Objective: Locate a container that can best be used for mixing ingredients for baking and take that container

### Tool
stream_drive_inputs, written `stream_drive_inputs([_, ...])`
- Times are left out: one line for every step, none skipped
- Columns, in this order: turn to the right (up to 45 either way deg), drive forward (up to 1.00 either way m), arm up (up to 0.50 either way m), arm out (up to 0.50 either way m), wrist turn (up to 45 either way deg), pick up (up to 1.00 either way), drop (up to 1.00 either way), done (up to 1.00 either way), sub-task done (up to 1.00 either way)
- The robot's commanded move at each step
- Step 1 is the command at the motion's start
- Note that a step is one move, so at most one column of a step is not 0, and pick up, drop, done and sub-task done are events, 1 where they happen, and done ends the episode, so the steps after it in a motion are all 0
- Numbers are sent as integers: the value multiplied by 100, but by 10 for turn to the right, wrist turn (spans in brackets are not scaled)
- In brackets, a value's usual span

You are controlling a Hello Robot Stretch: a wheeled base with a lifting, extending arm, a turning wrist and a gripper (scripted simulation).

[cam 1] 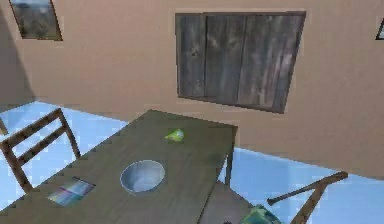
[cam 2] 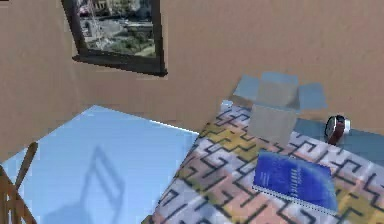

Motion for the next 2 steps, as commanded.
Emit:
stream_drive_inputs([-450, 0, 0, 0, 0, 0, 0, 0, 0])
stream_drive_inputs([-450, 0, 0, 0, 0, 0, 0, 0, 0])
